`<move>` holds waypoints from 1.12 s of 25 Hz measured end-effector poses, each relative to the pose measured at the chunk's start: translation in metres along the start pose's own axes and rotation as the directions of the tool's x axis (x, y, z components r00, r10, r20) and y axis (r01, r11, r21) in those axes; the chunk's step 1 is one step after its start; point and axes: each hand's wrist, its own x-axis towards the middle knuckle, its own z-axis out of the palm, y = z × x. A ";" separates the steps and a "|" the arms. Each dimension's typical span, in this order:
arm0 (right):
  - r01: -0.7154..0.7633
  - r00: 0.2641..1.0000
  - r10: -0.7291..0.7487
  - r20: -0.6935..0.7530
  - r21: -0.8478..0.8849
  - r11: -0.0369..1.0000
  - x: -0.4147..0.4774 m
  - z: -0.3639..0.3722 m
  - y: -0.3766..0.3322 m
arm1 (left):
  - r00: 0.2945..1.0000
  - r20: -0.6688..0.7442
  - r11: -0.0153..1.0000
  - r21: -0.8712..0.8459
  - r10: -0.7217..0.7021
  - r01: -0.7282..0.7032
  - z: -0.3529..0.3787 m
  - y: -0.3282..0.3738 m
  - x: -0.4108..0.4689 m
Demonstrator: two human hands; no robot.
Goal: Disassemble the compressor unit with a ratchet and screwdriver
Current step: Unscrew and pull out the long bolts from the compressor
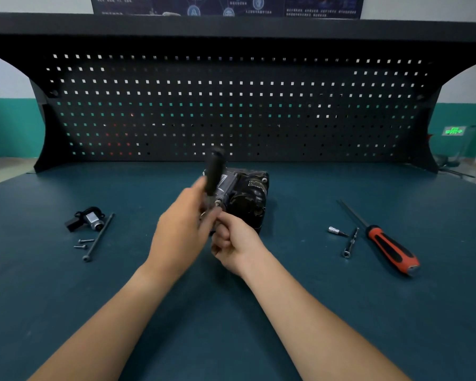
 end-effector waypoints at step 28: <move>-0.002 0.997 0.000 0.072 0.024 1.000 -0.001 -0.001 0.002 | 0.693 0.140 0.450 -0.667 -0.708 0.594 0.008 -0.017 0.009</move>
